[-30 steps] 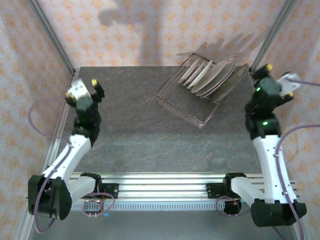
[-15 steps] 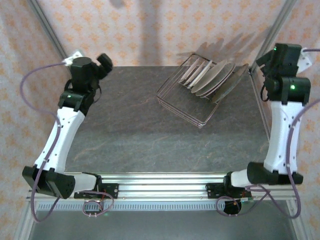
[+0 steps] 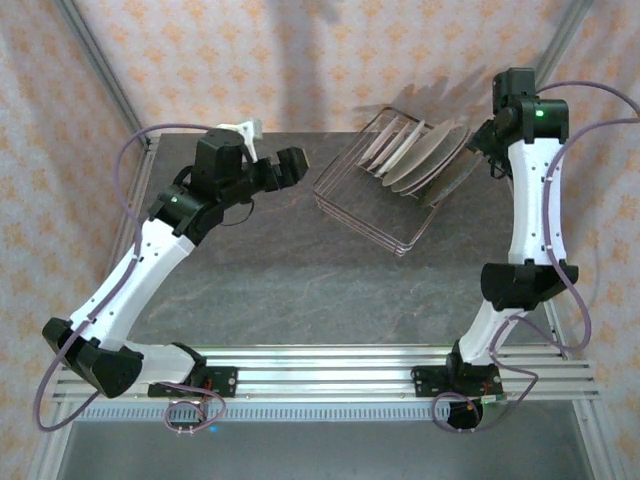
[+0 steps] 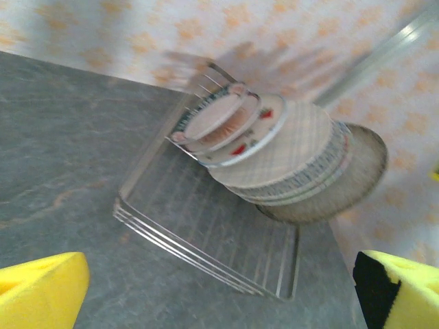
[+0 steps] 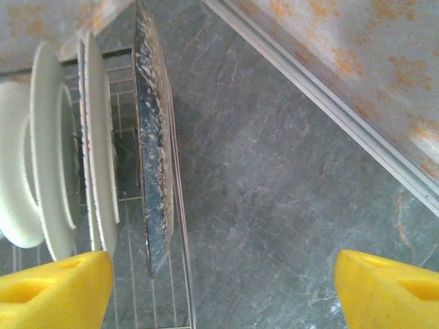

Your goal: Unload the plates from the dish rack

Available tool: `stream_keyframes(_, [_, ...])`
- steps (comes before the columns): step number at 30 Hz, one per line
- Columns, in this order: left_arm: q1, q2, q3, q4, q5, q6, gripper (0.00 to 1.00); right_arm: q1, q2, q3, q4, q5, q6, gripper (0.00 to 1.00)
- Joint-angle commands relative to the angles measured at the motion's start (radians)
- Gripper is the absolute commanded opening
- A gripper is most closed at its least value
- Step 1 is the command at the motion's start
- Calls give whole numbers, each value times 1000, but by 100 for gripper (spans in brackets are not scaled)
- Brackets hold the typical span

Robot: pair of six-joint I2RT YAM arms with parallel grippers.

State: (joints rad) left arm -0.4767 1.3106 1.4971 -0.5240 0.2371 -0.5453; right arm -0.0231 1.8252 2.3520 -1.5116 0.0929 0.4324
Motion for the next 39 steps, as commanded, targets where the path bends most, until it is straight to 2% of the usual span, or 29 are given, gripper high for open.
stream_keyframes(1, [-15,-46,35,-2,63,68,99,-1,53,54,-26,-17,-40,78])
stream_keyframes(9, [-39,-117,-1,57,124,87,99,-17,137,82,29,-34,-54,70])
stream_keyframes(13, [-41,-168,-45,116,120,77,99,-33,178,114,52,-69,-88,62])
stream_keyframes(16, [-42,-192,-60,139,110,74,99,-43,200,126,70,-86,-99,60])
stream_keyframes(26, [-41,-193,-54,134,118,70,99,-58,284,202,73,-103,-112,44])
stream_keyframes(32, [-41,-197,-65,137,116,65,99,-58,306,207,80,-102,-116,41])
stream_keyframes(36, [-42,-202,-72,142,116,64,99,-58,322,208,80,-102,-115,34])
stream_keyframes(39, [-42,-203,-72,144,113,64,99,-57,324,207,85,-95,-116,32])
